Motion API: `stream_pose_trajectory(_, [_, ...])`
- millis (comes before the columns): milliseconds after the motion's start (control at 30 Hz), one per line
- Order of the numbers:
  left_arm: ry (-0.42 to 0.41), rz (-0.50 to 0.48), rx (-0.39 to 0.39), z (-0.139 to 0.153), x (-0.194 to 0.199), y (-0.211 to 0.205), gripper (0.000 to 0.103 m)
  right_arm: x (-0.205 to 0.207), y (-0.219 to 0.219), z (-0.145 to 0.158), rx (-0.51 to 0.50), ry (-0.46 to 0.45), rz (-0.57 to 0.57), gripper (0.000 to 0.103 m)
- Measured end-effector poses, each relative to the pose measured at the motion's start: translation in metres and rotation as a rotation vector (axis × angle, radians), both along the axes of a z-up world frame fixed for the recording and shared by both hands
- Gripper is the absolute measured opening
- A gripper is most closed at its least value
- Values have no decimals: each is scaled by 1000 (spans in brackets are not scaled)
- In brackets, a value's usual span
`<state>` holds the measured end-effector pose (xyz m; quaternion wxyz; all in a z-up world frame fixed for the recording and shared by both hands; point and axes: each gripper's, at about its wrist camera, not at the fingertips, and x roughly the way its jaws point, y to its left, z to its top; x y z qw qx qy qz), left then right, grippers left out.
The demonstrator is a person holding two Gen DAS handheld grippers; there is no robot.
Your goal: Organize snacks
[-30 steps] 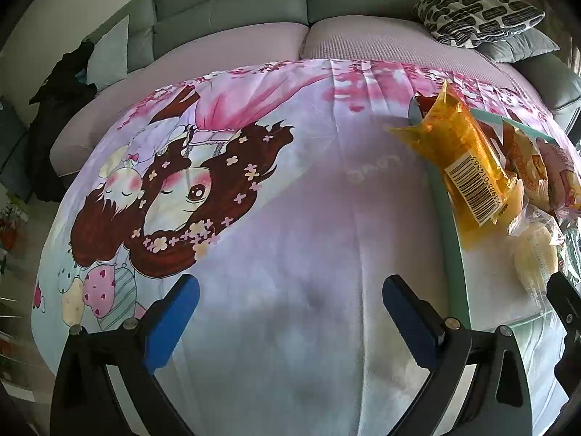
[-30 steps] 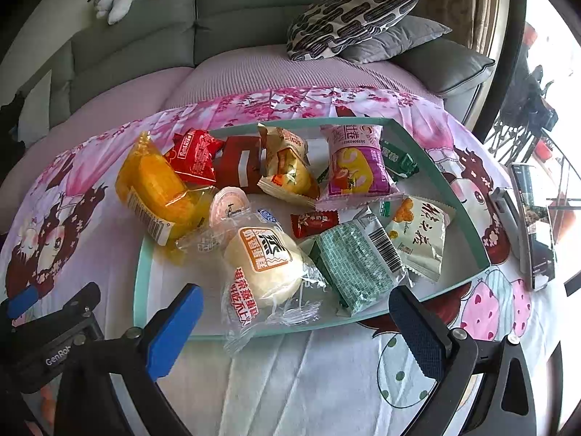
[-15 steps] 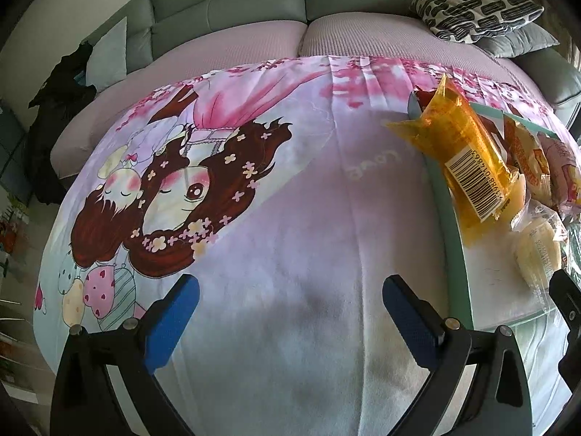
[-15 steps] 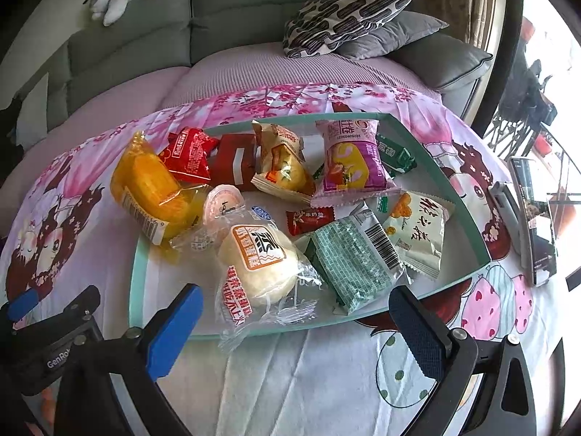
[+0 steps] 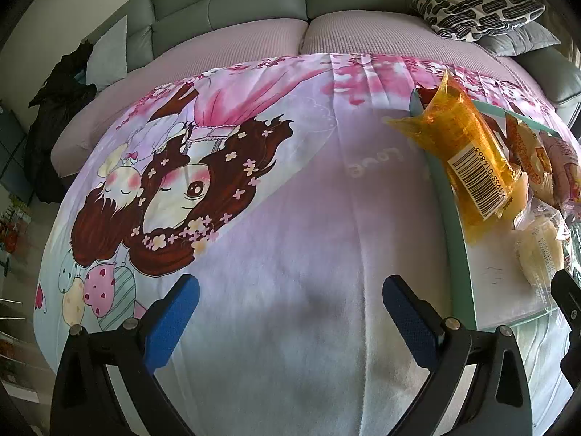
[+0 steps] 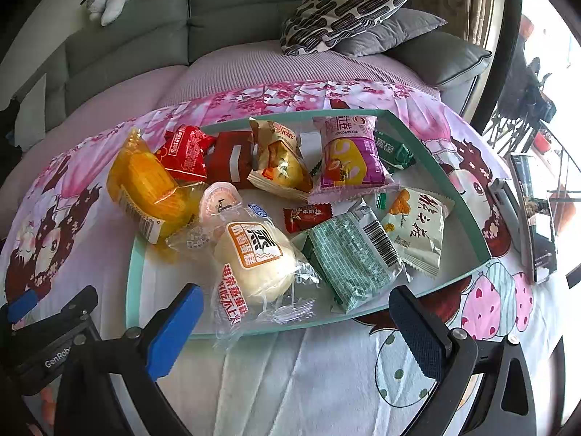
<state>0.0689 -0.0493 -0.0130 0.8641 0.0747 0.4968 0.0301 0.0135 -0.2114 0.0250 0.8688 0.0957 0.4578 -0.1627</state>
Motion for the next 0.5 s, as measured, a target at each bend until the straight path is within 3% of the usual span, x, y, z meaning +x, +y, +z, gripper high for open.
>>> stream_pose_trajectory(500, [1, 1, 1, 0, 0, 0, 101, -1, 0, -2, 2, 1, -1, 103])
